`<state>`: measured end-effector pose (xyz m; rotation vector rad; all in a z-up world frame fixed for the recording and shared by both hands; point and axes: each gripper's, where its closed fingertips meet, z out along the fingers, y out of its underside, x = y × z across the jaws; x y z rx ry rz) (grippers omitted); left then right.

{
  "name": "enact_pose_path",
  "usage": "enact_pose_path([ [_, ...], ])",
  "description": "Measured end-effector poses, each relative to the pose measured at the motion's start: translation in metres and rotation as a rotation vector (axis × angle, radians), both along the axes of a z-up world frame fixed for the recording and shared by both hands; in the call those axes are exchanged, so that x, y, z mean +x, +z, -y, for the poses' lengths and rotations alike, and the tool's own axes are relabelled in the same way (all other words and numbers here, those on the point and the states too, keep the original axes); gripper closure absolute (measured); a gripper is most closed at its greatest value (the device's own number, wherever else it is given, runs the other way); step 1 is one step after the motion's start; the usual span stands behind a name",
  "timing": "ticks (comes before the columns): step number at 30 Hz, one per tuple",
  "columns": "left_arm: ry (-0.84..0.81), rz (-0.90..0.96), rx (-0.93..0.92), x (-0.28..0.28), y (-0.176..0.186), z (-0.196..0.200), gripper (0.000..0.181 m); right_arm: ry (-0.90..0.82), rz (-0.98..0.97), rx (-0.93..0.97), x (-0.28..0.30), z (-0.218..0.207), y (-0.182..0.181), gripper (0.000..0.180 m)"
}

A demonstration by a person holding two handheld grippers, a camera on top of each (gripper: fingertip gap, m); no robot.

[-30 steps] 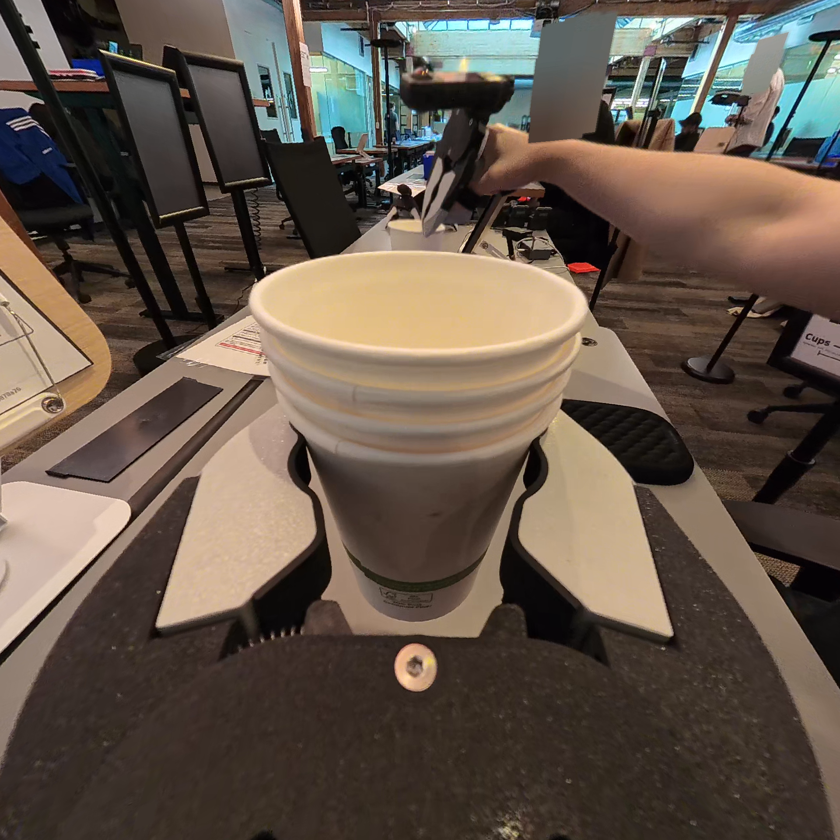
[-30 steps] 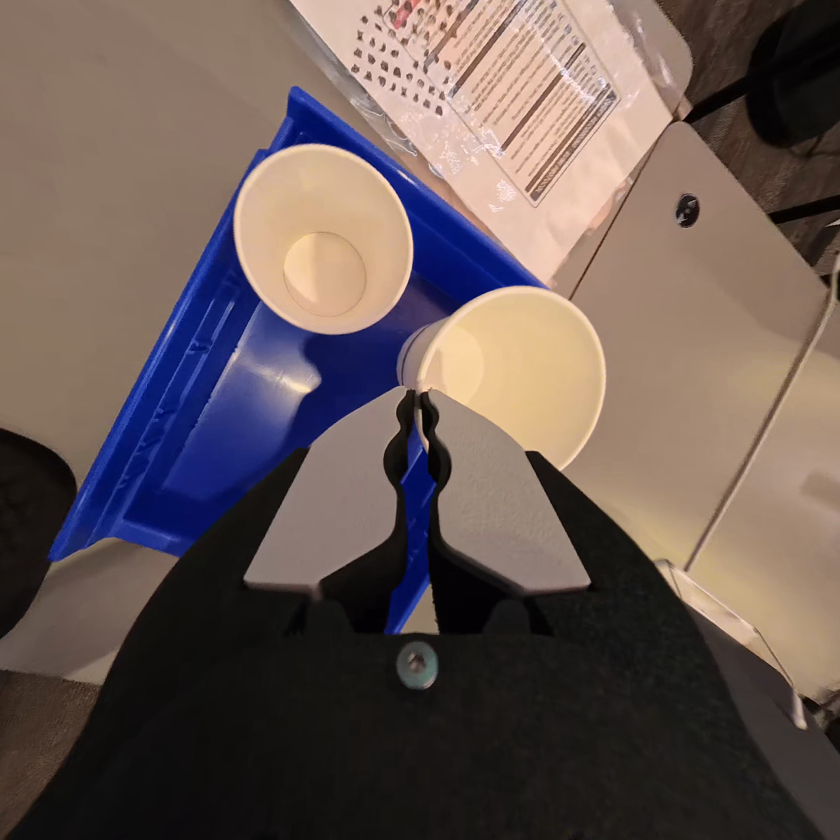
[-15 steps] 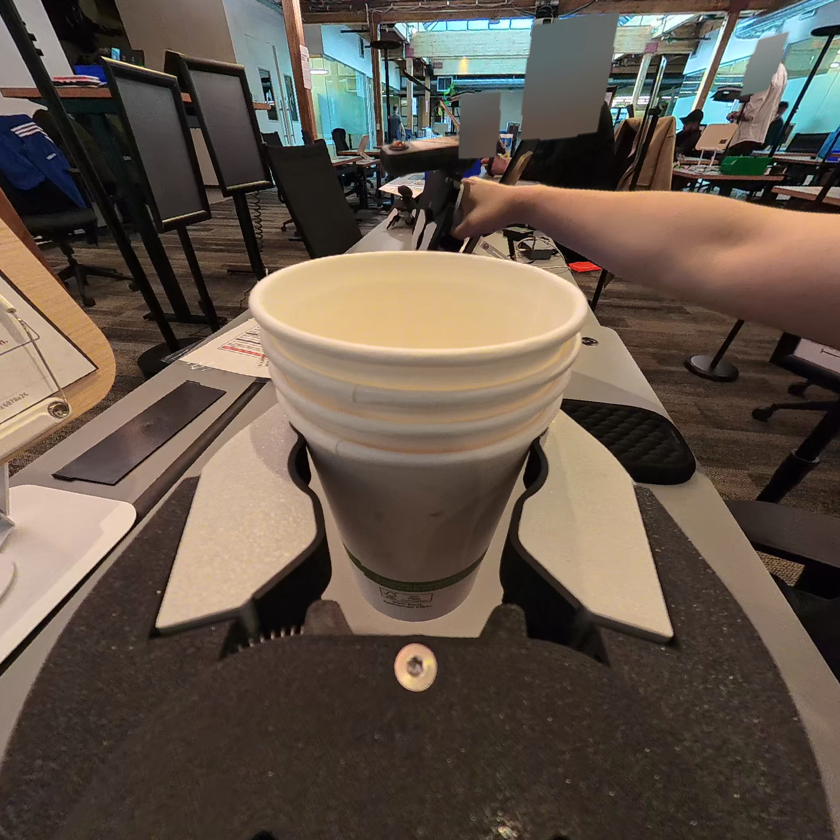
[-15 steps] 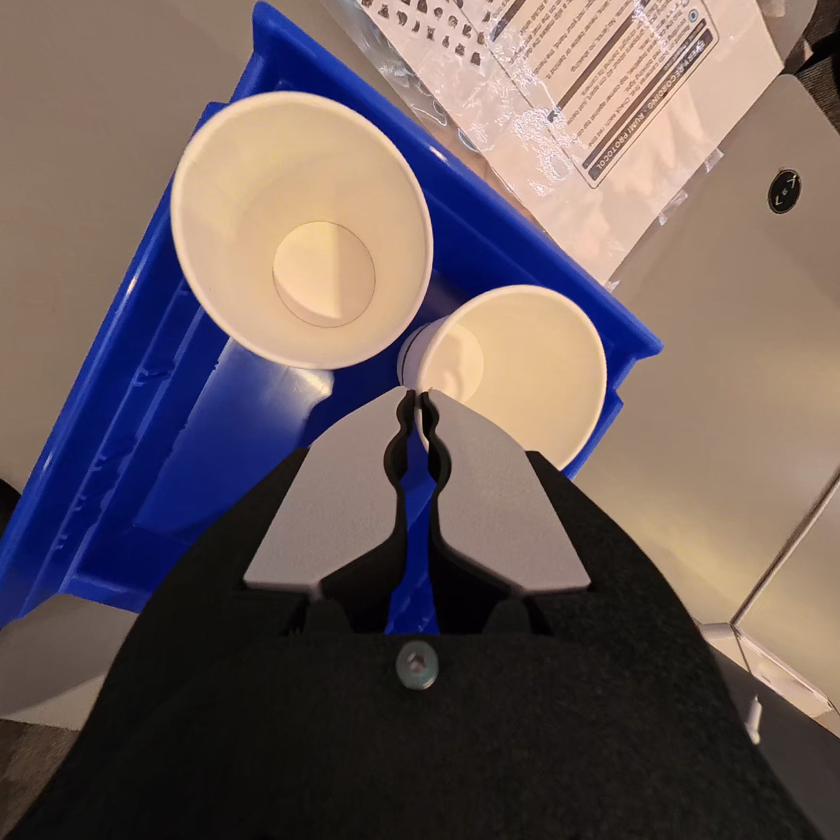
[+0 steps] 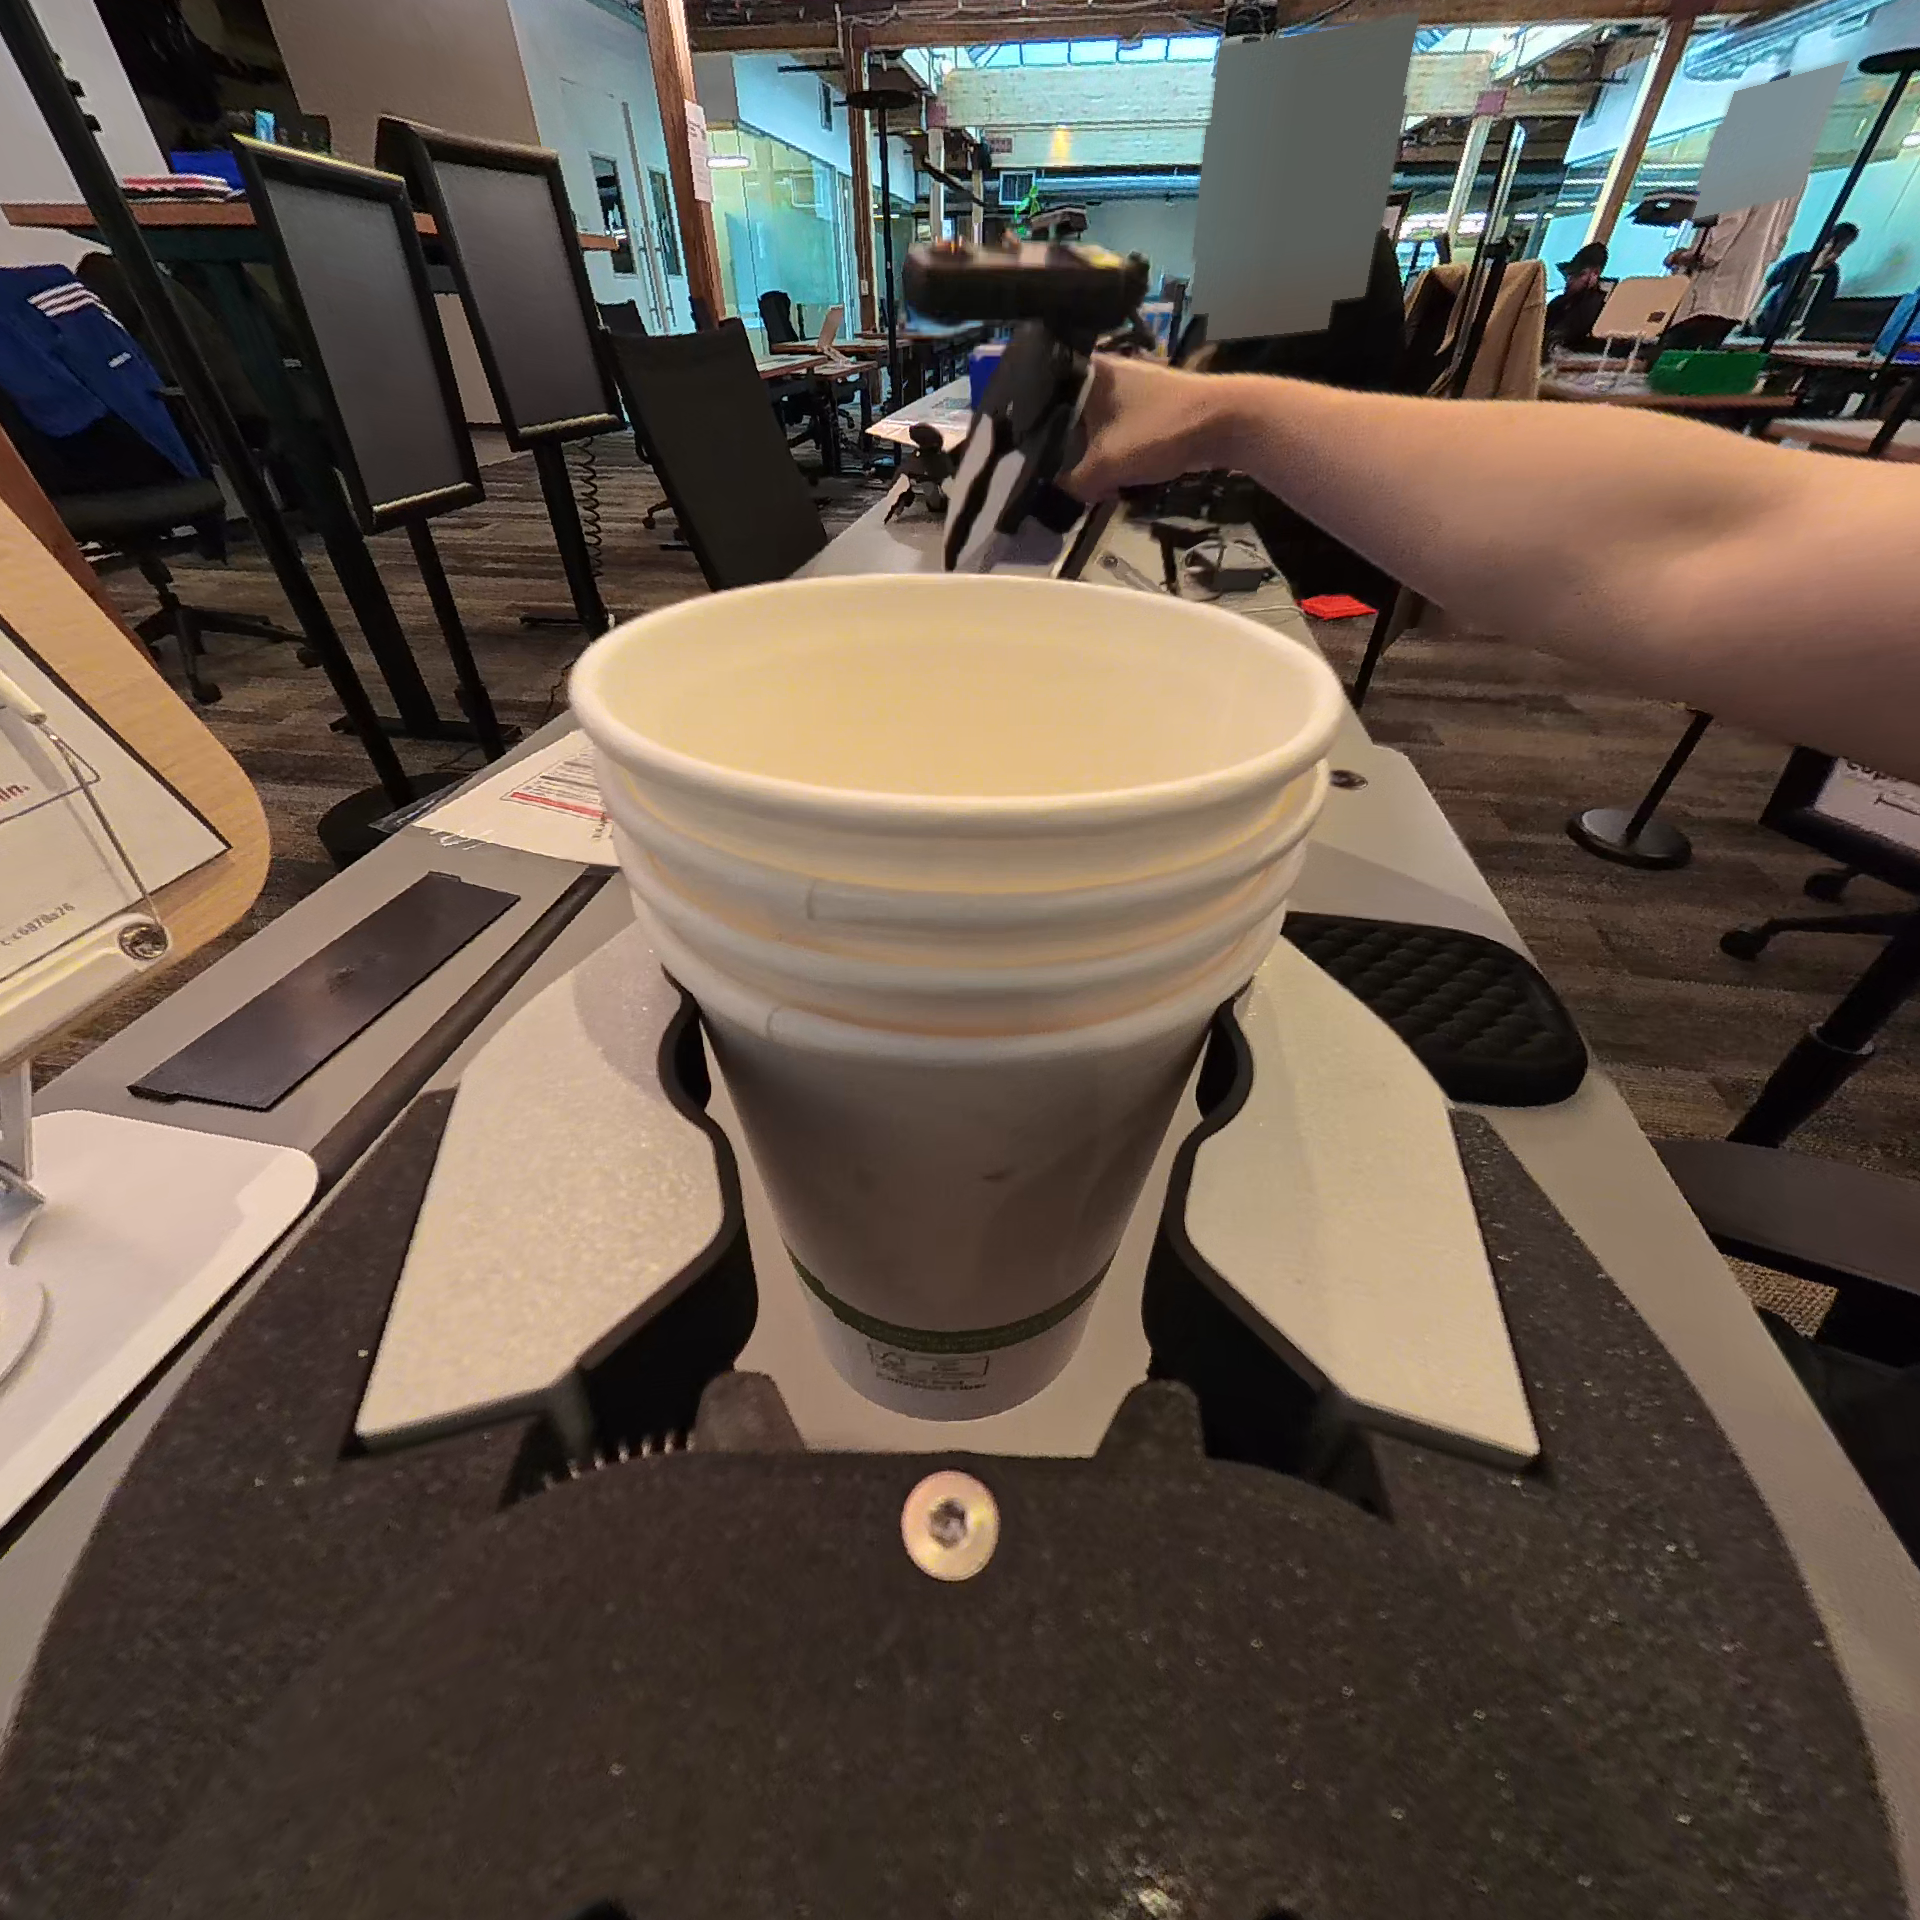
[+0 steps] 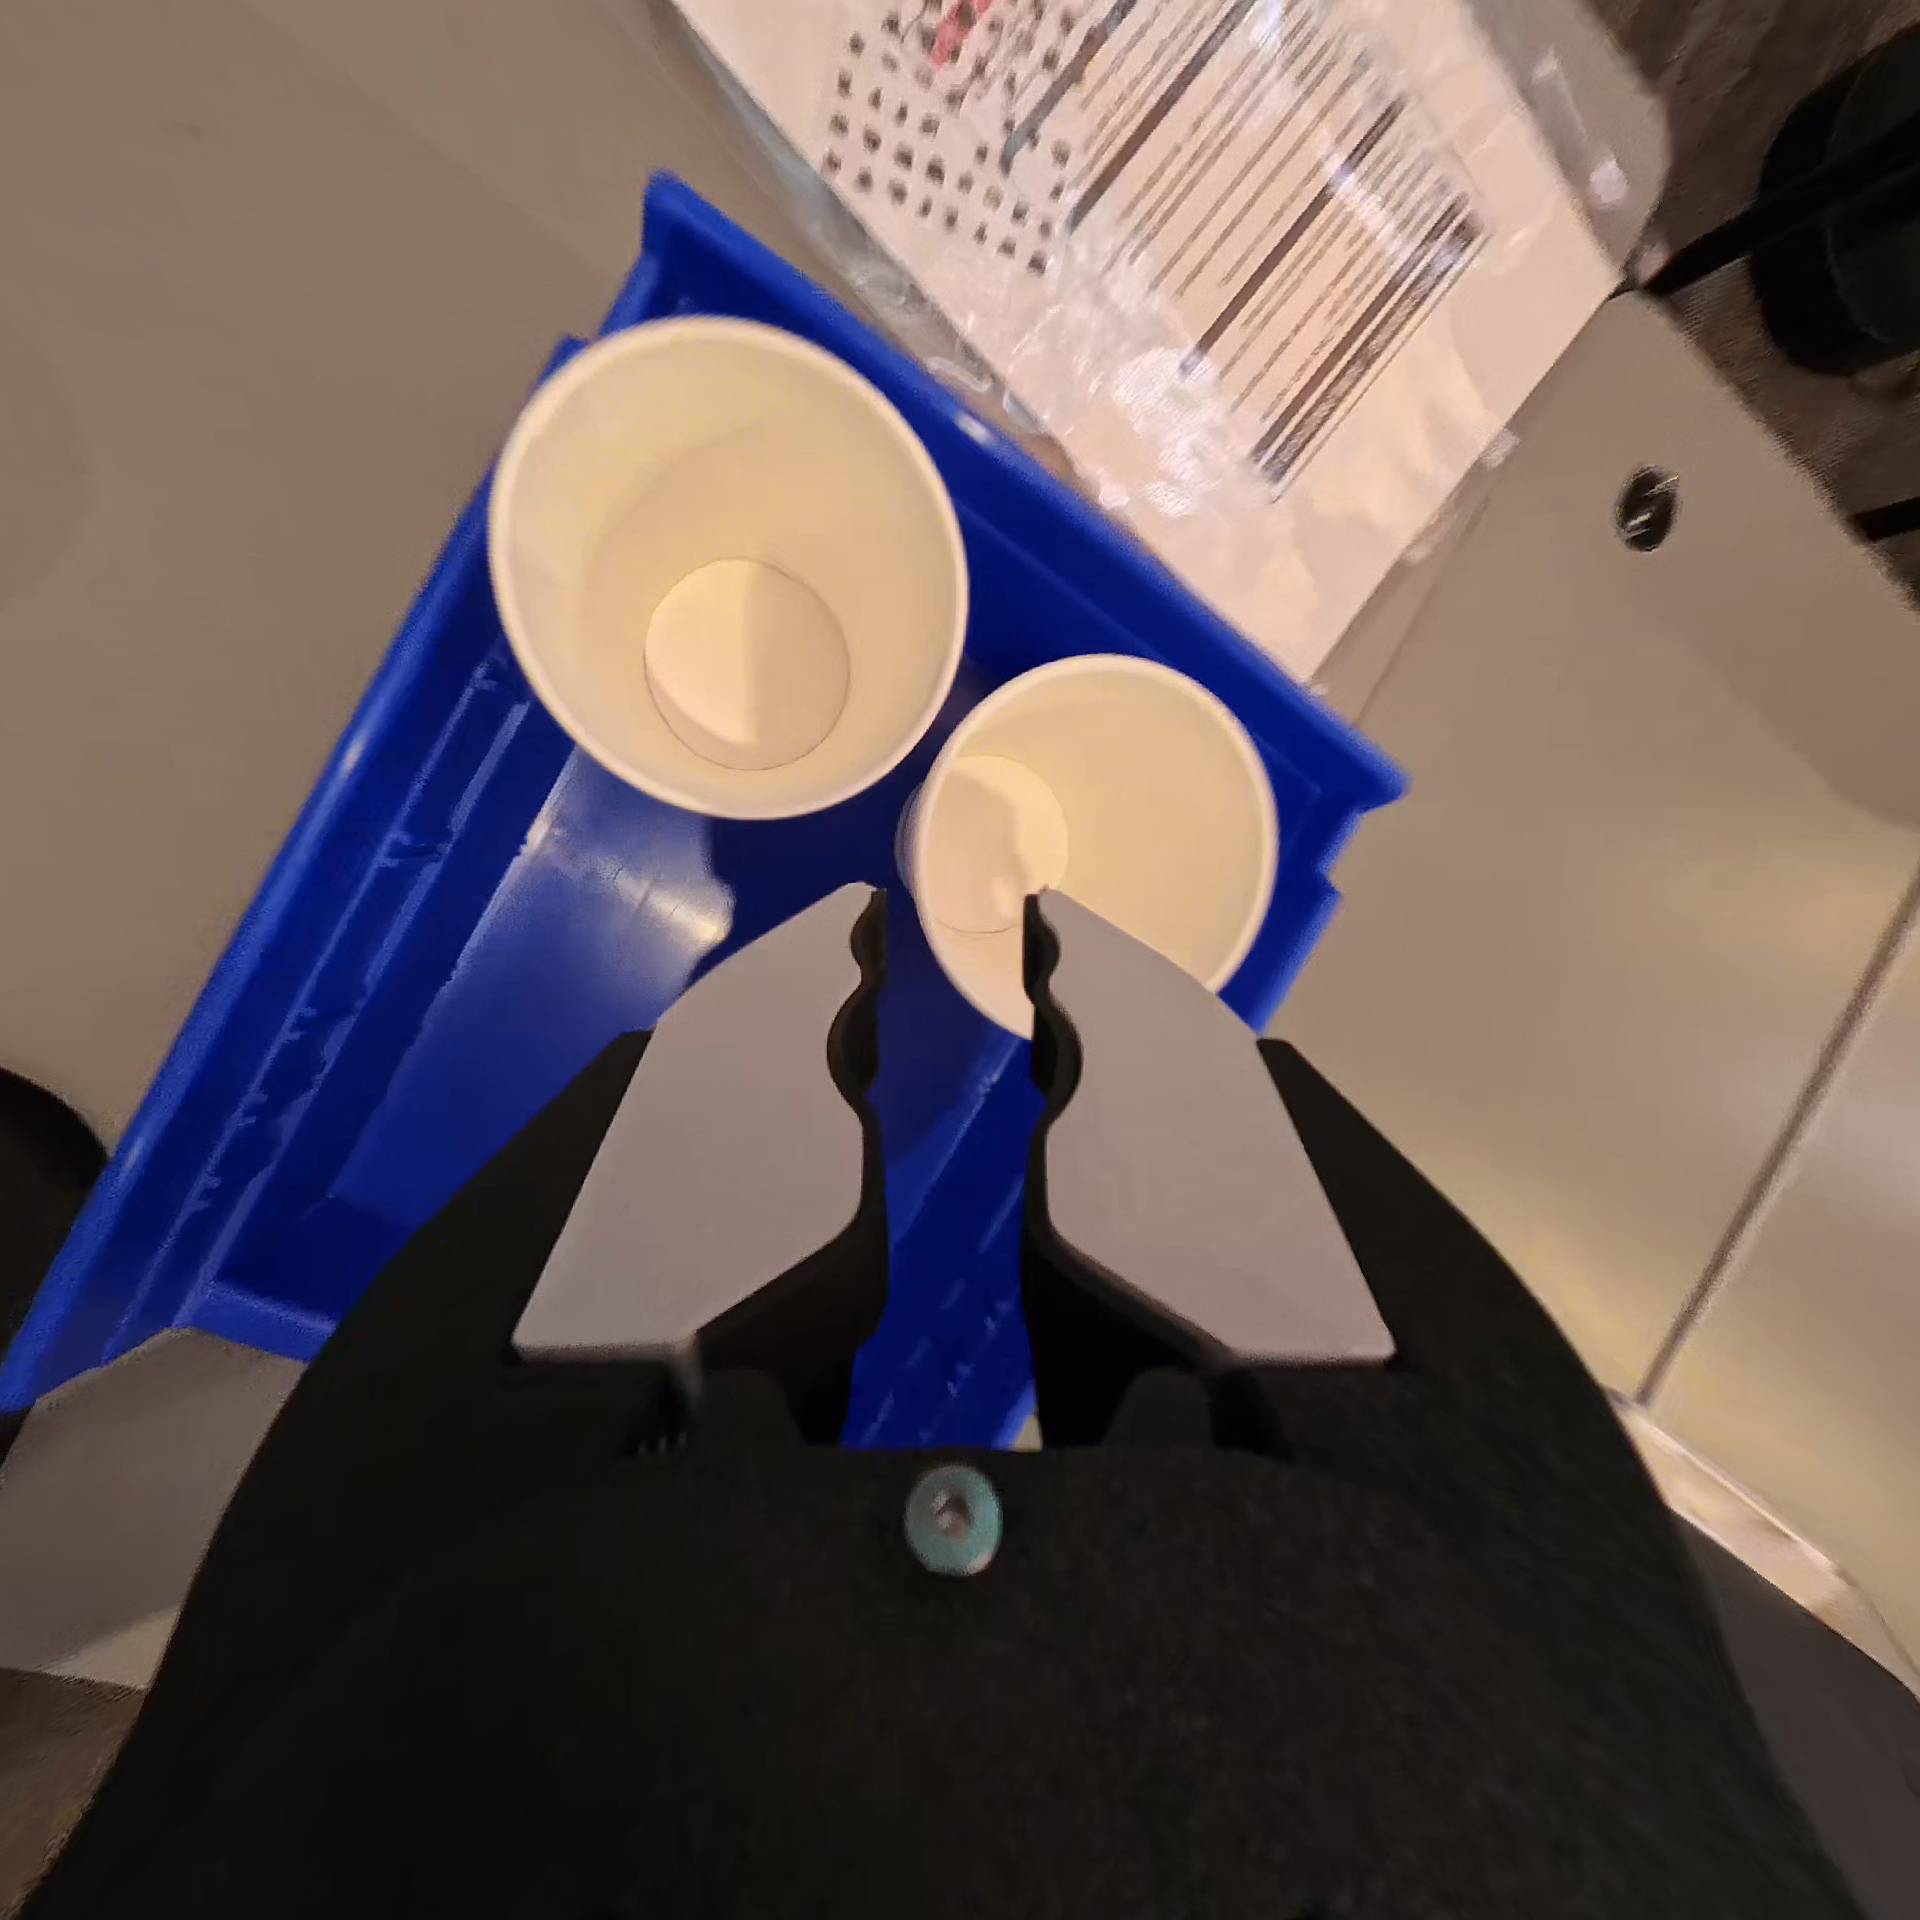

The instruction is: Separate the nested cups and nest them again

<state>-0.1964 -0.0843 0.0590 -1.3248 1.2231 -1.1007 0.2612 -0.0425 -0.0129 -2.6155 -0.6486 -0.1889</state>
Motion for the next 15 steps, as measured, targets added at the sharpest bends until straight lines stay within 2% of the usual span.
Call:
enact_pose_path([
  [4, -0.007, 0.017, 0.005, 0.0, 0.006, 0.002, 0.087, 0.12, 0.087, 0.148, -0.044, -0.005, 0.09, 0.157],
  [6, -0.007, 0.024, 0.007, 0.0, 0.008, 0.003, 0.087, 0.277, 0.038, 0.197, -0.11, -0.003, 0.135, 0.154],
  [8, 0.0, 0.018, 0.007, 0.0, 0.007, 0.001, 0.087, 0.51, -0.078, 0.212, -0.199, 0.012, 0.169, 0.154],
  [12, 0.019, 0.001, -0.01, -0.001, 0.0, -0.003, 0.087, 0.961, -0.184, 0.177, -0.355, 0.066, 0.196, 0.161],
  [15, 0.028, -0.017, -0.026, -0.001, -0.004, -0.005, 0.087, 1.133, -0.187, 0.136, -0.426, 0.092, 0.189, 0.164],
])
